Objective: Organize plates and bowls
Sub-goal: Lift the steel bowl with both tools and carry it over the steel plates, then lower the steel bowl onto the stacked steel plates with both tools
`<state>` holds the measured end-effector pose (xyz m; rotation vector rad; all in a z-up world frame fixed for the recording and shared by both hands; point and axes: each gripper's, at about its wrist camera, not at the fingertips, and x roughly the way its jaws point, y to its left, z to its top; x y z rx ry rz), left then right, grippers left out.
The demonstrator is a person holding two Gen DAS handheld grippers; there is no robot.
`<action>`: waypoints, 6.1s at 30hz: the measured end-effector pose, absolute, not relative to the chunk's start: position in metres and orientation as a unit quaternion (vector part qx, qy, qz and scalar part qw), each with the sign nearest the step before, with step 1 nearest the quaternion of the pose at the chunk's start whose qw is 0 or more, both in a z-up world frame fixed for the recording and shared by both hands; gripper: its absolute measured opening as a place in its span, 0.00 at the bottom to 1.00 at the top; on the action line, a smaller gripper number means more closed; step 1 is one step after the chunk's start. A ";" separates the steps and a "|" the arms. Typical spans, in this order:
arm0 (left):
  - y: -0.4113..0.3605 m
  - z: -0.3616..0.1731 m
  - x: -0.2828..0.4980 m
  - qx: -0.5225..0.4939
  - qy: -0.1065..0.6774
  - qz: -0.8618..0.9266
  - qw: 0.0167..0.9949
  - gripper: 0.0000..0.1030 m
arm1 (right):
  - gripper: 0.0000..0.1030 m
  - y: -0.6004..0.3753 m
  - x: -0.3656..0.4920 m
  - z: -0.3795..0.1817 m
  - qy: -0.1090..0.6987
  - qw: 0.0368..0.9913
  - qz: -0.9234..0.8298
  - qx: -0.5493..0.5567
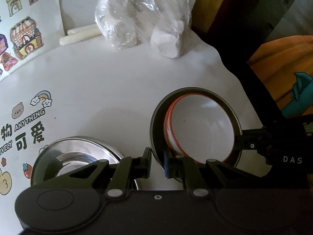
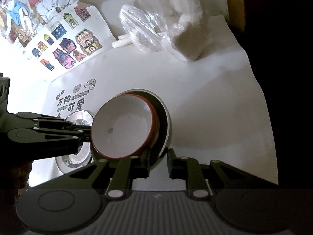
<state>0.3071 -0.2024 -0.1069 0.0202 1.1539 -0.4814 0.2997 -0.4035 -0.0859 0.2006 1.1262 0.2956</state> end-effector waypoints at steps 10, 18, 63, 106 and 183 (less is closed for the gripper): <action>-0.183 -0.097 0.300 0.000 0.527 -0.210 0.824 0.12 | 0.19 -0.387 0.301 -0.079 0.520 0.835 0.159 0.080; -0.167 -0.095 0.294 -0.011 0.525 -0.195 0.828 0.12 | 0.19 -0.373 0.303 -0.075 0.517 0.835 0.177 0.068; -0.088 -0.094 0.278 -0.049 0.521 -0.105 0.846 0.12 | 0.19 -0.291 0.327 -0.074 0.518 0.814 0.260 0.019; -0.046 -0.108 0.272 -0.071 0.541 -0.058 0.836 0.11 | 0.20 -0.244 0.347 -0.096 0.541 0.784 0.305 -0.005; -0.054 -0.123 0.271 -0.059 0.556 -0.076 0.826 0.14 | 0.21 -0.247 0.337 -0.100 0.554 0.782 0.287 -0.005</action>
